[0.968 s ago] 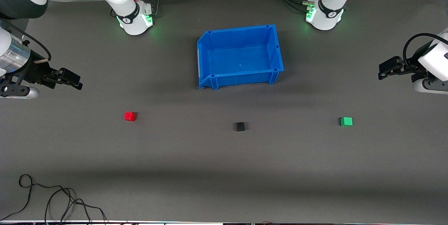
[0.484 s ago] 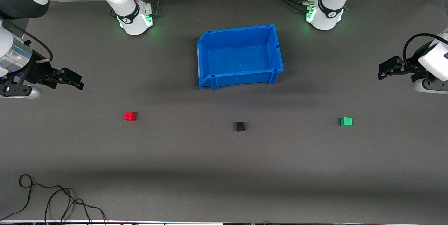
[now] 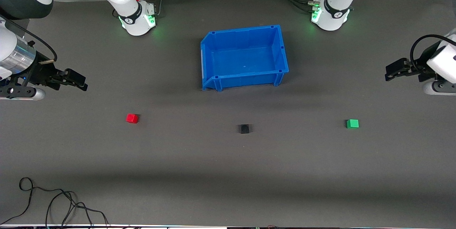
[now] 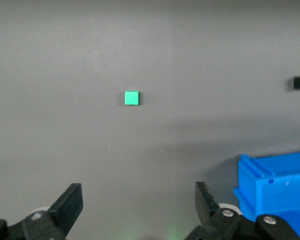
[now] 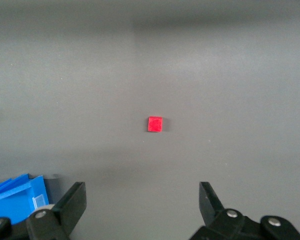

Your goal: Attach green and red cubes to black cube

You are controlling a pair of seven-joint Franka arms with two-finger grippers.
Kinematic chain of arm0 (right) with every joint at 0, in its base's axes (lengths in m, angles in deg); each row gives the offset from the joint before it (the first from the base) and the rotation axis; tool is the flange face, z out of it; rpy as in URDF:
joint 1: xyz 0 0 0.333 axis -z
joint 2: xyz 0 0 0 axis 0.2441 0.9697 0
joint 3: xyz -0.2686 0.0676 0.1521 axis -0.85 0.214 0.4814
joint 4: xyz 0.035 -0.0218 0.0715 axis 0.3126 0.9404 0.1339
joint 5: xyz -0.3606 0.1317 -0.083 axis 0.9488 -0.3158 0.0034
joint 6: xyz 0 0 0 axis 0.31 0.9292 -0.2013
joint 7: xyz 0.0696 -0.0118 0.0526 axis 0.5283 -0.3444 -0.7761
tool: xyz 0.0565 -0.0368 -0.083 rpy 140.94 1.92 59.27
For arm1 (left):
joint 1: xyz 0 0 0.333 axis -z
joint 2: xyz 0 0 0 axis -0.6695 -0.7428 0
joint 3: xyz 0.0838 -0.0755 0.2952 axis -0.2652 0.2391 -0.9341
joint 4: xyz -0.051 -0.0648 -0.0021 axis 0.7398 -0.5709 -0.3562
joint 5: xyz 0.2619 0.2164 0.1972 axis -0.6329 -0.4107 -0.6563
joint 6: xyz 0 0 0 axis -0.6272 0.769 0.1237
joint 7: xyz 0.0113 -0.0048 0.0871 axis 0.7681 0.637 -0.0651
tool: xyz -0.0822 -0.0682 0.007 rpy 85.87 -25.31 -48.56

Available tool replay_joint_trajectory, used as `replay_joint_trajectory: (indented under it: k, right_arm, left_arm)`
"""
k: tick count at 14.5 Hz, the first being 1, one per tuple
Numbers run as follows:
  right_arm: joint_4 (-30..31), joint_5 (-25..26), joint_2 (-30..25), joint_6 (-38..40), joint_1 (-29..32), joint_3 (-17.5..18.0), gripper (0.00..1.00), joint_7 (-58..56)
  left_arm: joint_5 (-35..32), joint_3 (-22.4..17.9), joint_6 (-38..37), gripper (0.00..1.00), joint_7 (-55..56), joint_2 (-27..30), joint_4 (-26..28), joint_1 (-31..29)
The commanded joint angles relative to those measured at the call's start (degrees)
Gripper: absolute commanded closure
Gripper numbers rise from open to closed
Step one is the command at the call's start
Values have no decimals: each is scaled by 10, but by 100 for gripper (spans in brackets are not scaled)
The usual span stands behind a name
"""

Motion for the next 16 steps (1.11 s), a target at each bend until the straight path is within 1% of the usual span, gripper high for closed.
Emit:
replay_joint_trajectory:
  k: [1,3,5,7,8,10,11,13,16]
  right_arm:
    - [2,10,19,-3,-3,-6,0,-11]
    - [20,10,31,-8,-3,-6,0,-11]
    - [55,10,36,-42,-4,-6,0,-12]
    - [100,10,40,-105,-4,-6,0,-12]
    - [112,10,48,-127,-4,-6,0,-12]
    - [114,10,83,-152,-4,-6,0,-11]
    - [117,10,95,-167,-3,-6,0,-10]
    - [134,9,116,-203,-3,-7,0,-6]
    - [176,9,144,-290,-3,-6,0,-3]
  left_arm:
    - [-1,-1,-7,0,142,-4,-7,1]
    - [3,-2,2,0,287,-11,-8,-2]
    - [22,-2,17,0,420,-15,-9,-8]
    - [40,-1,24,0,513,-26,-12,-25]
    - [48,-2,29,0,548,-32,-15,-28]
    - [69,-1,32,0,654,-46,-20,-50]
    - [72,-2,37,0,701,-61,-27,-52]
    - [87,-2,61,0,771,-72,-24,-68]
    - [113,-1,90,0,779,-98,-6,-93]
